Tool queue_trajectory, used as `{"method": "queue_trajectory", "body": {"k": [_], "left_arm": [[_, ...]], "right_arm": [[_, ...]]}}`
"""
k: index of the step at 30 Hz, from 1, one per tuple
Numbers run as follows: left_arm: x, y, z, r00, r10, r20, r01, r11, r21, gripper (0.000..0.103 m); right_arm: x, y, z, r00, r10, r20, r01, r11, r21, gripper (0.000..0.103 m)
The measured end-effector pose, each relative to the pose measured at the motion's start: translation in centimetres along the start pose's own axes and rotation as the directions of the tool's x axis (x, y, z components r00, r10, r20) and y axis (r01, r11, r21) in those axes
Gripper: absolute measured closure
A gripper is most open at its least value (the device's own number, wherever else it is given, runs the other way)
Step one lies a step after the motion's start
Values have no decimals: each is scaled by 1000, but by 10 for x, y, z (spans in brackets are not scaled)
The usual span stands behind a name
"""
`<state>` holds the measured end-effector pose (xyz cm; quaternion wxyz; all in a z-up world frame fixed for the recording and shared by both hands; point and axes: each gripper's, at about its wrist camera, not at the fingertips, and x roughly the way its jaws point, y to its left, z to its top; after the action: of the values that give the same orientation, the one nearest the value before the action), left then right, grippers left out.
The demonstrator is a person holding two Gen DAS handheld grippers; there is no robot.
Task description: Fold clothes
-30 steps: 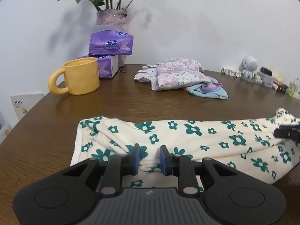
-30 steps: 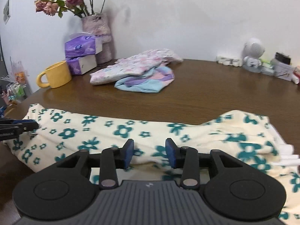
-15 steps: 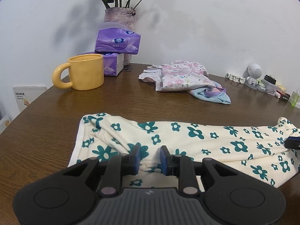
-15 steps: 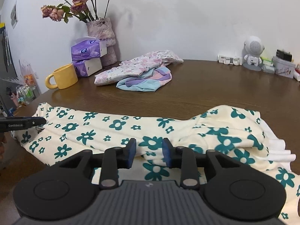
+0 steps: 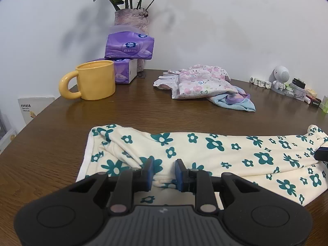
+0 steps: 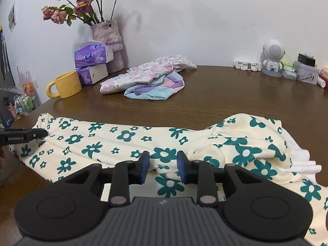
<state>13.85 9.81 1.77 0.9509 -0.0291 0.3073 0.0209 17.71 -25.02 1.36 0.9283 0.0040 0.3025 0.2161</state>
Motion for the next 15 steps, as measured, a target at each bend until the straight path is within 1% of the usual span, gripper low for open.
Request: {"method": "queue_trajectory", "body": {"k": [9, 15], "left_arm": [[4, -4, 3, 1000, 19, -7, -19, 998, 59, 80], [6, -3, 4, 1000, 23, -8, -22, 996, 88, 80]], "right_arm": [[1, 0, 0, 1000, -2, -3, 2, 1000, 15, 74], [3, 8, -1, 1000, -26, -6, 26, 1000, 4, 74]]}}
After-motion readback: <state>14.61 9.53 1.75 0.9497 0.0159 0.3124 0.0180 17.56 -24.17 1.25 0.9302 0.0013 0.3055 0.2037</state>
